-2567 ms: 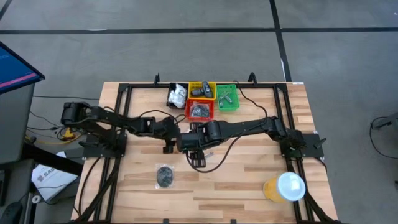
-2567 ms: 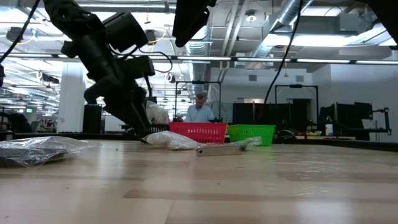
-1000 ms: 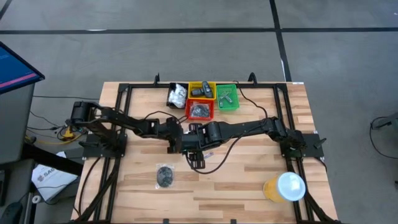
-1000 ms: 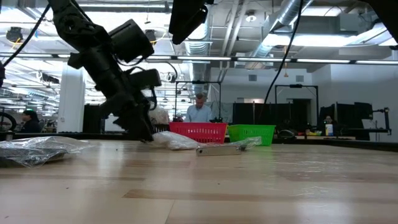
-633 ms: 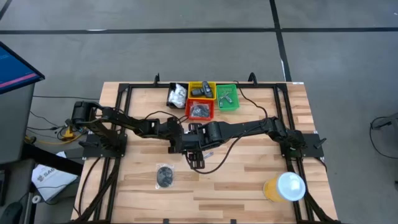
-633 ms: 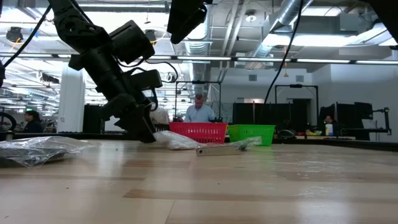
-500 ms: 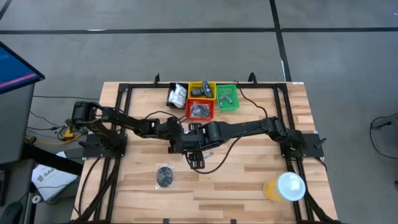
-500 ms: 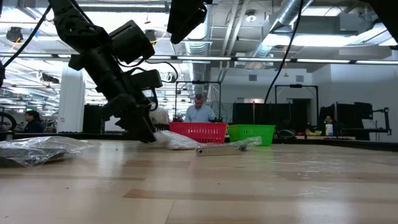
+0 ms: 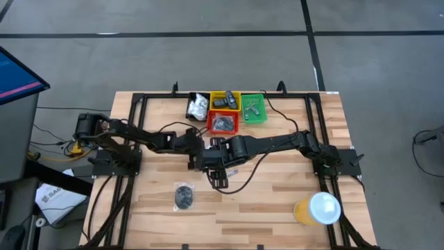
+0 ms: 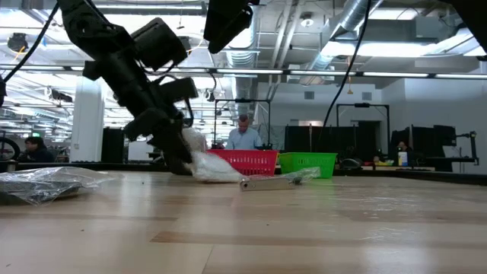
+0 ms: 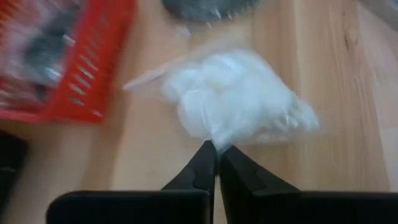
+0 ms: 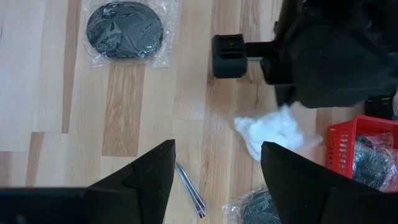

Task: Pick & Place Travel size toiletries
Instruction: Put the cotton pack into the black bin

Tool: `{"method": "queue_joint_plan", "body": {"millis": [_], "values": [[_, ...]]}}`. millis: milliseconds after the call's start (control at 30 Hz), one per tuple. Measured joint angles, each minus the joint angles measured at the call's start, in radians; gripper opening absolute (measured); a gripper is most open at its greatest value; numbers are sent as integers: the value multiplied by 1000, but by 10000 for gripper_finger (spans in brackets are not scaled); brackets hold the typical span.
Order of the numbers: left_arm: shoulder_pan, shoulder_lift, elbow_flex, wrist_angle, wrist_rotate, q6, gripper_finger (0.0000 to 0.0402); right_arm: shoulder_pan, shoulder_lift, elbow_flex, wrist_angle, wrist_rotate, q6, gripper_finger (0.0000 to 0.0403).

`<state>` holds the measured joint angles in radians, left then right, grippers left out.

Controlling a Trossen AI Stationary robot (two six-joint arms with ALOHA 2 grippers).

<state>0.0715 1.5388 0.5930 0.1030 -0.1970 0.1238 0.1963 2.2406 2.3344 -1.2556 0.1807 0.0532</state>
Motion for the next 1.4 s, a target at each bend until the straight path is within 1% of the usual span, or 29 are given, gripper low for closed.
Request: {"method": "queue_joint_plan", "body": {"millis": [100,233,400,567,700,833,967,1100,1333,1400], "values": [[0,-58,0,-11,-30,-1,3,0,0,0,2,0,0,225],[0,-162,0,-65,-78,-1,2,0,0,0,5,0,0,225],[8,-296,0,-87,-187,1,1,0,0,0,17,0,-7,225],[68,-402,2,-89,-198,8,1,0,0,0,31,0,-10,225],[151,-452,0,-110,-201,-6,1,0,0,0,42,0,-21,225],[246,-455,0,-101,-201,-13,1,0,0,0,51,0,-37,225],[336,-438,0,-83,-149,-34,1,0,0,0,70,0,-44,225],[414,-420,0,-44,-127,-51,1,0,0,0,70,0,-76,225],[526,-368,0,51,-41,-105,1,0,0,0,79,0,-94,225],[545,-339,0,84,-40,-105,1,0,0,0,79,0,-107,225]]}}
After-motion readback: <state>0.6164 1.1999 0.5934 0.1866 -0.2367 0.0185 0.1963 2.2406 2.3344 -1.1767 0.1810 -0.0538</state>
